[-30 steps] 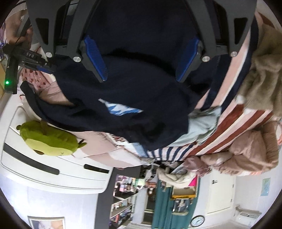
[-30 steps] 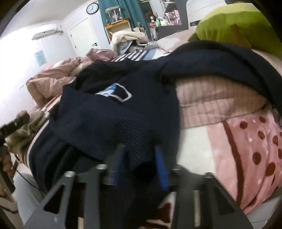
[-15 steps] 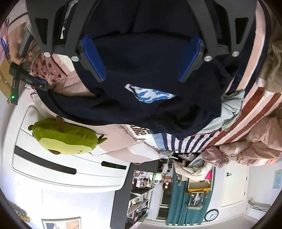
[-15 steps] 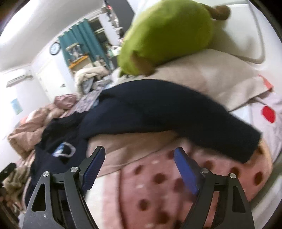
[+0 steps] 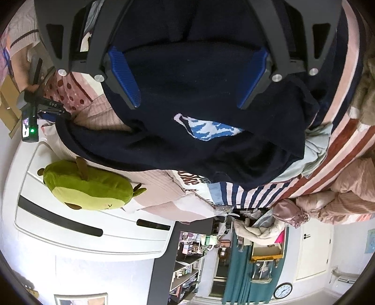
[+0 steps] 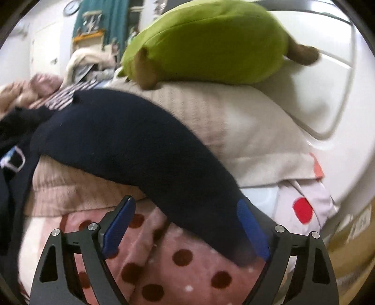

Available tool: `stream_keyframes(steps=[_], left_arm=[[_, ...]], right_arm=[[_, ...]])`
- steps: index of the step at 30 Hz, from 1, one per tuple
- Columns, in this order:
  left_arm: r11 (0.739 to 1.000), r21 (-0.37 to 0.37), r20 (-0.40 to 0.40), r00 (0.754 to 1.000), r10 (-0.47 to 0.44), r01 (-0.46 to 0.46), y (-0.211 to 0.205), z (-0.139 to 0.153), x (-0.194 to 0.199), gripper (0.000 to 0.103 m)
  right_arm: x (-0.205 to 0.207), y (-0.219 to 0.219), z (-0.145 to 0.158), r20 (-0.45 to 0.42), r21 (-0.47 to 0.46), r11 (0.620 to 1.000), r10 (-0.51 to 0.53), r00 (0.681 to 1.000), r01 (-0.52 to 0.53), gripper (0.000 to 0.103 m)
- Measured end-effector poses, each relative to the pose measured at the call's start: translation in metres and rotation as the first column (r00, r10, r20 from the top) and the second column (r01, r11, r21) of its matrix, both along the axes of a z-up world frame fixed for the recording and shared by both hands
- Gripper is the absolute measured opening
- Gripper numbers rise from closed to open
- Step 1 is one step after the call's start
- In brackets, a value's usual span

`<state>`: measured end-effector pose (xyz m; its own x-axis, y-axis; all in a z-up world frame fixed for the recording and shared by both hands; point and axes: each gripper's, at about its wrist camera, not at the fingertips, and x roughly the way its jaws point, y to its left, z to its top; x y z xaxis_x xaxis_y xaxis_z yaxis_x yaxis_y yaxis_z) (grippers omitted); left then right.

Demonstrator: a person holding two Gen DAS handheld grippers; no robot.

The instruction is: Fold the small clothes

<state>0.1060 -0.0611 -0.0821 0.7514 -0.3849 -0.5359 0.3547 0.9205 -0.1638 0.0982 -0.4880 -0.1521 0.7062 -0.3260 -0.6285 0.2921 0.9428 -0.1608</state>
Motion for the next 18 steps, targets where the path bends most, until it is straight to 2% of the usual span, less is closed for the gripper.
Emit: stream_keyframes(steps=[1, 2, 3, 5, 8, 11, 14, 17, 18], left_arm=[[1.000, -0.001, -0.002, 1.000, 0.004, -0.004, 0.001, 0.000, 0.000, 0.082], [1.000, 0.001, -0.002, 1.000, 0.010, -0.010, 0.003, -0.001, -0.001, 0.082], [1.000, 0.003, -0.001, 1.000, 0.015, -0.015, 0.005, -0.001, -0.002, 0.082], [1.000, 0.001, 0.002, 1.000, 0.018, -0.018, 0.008, 0.000, -0.003, 0.082], [1.000, -0.006, 0.008, 1.000, 0.022, -0.022, 0.013, 0.001, -0.005, 0.082], [1.000, -0.018, 0.015, 1.000, 0.025, -0.024, 0.017, 0.002, -0.007, 0.083], [0.999, -0.040, 0.019, 1.000, 0.023, -0.022, 0.022, 0.003, -0.009, 0.083], [0.998, -0.054, 0.023, 1.000, 0.018, -0.017, 0.027, 0.005, -0.013, 0.083], [0.998, -0.056, 0.026, 0.999, 0.018, -0.017, 0.029, 0.005, -0.014, 0.083]], right_arm=[[0.003, 0.002, 0.000, -0.007, -0.019, 1.000, -0.007, 1.000, 0.007, 0.067], [0.005, 0.004, 0.000, -0.010, -0.053, 0.998, -0.030, 1.000, 0.029, 0.038], [0.006, 0.005, 0.001, -0.006, -0.059, 0.998, -0.039, 0.999, 0.039, 0.019], [0.004, 0.005, 0.007, 0.025, 0.010, 1.000, -0.021, 0.999, 0.021, 0.004], [-0.005, 0.012, 0.016, 0.073, 0.056, 0.998, 0.006, 0.997, -0.010, 0.003], [-0.015, 0.023, 0.025, 0.135, 0.232, 0.959, 0.132, 0.982, -0.161, 0.001], [-0.021, 0.051, 0.039, 0.166, 0.250, 0.930, 0.233, 0.958, -0.269, 0.001], [-0.020, 0.072, 0.057, 0.219, 0.303, 0.872, 0.329, 0.918, -0.385, 0.001], [-0.021, 0.079, 0.060, 0.228, 0.304, 0.865, 0.342, 0.912, -0.400, 0.001]])
